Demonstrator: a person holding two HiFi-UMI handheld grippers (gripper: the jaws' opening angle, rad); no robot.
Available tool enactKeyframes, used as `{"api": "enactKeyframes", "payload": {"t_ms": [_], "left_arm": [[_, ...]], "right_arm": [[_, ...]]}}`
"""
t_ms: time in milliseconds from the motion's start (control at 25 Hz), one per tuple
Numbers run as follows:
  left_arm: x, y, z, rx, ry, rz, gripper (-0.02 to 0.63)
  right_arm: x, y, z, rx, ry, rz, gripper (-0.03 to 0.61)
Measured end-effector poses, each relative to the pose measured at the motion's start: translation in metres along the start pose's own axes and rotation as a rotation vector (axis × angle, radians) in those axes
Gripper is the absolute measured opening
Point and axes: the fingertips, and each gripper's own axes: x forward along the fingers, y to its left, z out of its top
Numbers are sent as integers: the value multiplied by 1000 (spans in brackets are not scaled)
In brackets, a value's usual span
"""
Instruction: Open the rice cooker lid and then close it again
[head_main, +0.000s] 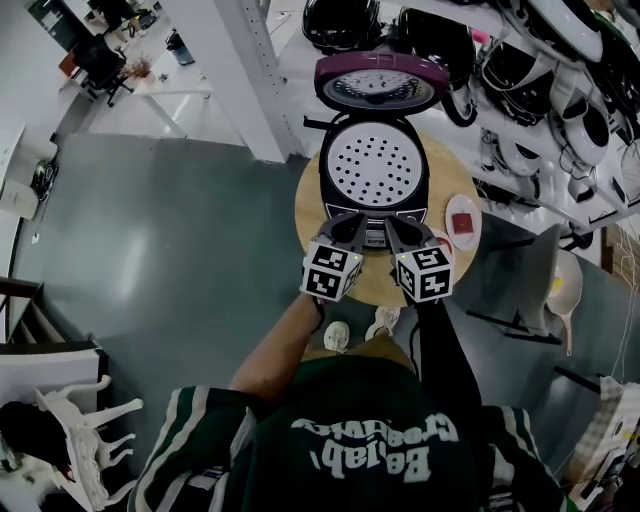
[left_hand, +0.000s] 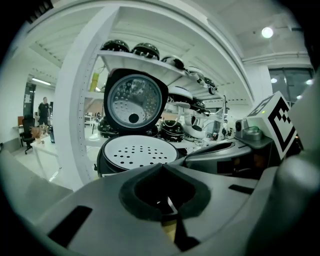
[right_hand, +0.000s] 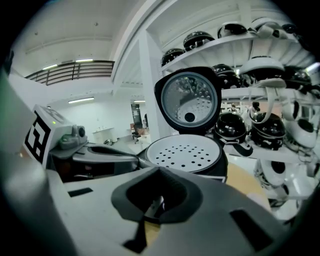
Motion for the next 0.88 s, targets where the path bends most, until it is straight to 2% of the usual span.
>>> {"api": "enactKeyframes", "payload": {"t_ms": [360,640,880], "left_arm": [[0,0,0,8,0,15,0],[2,-1,1,50,36,29,0],[-3,10,45,59,-51,57,0]], "right_arm": [[0,0,0,8,-7,24,3],[-4,0,2,53,-34,107,5],[-10,-8,41,48,-127,126,5]]}}
